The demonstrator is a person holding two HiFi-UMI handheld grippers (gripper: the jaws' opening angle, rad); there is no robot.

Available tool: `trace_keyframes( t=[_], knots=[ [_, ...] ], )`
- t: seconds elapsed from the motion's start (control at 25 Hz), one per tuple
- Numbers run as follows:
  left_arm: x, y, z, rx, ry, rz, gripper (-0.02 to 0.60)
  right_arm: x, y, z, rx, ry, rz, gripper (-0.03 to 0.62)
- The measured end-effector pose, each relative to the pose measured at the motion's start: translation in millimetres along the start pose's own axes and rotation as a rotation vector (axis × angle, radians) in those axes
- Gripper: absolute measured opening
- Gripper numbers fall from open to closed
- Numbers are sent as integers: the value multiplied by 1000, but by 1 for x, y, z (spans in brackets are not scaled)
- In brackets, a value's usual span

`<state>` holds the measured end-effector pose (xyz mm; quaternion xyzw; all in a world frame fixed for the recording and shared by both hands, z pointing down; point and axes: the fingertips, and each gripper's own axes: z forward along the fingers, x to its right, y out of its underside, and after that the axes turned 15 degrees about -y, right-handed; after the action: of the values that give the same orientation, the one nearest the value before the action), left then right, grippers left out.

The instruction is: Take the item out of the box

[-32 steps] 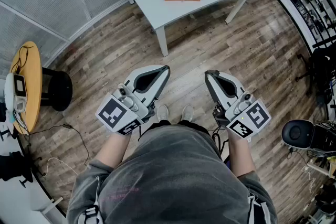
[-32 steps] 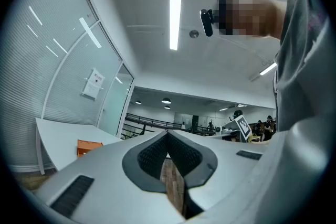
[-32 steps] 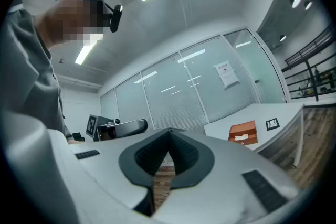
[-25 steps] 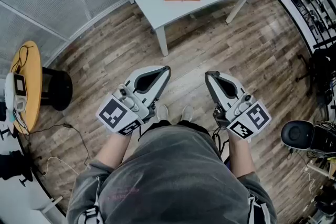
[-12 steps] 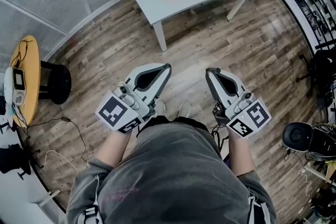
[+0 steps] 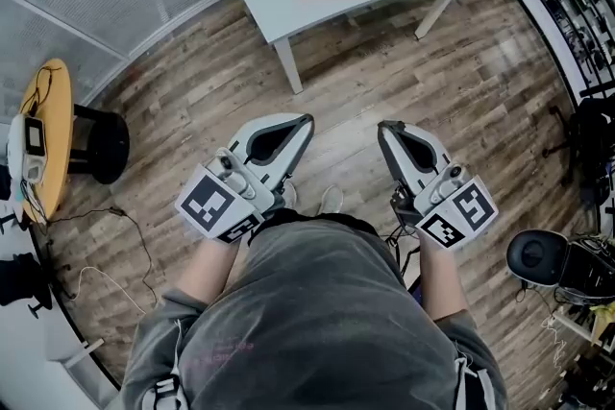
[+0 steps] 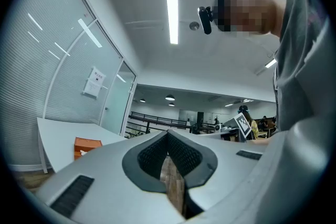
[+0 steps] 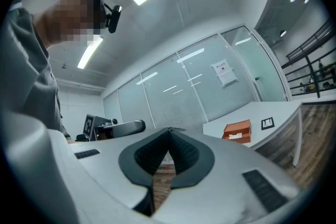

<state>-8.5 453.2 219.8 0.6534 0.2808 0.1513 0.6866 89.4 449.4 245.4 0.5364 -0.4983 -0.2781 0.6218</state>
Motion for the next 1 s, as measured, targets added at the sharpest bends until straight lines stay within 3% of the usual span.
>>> trace_keyframes(
  t=[0.48, 1.0],
  knots=[
    [5, 5, 17, -2, -16, 1, 11, 18, -2, -13, -2, -7, 5, 5],
    [-16, 8, 42, 6, -20, -23, 11, 48, -7, -4, -20, 1, 6, 5]
  ],
)
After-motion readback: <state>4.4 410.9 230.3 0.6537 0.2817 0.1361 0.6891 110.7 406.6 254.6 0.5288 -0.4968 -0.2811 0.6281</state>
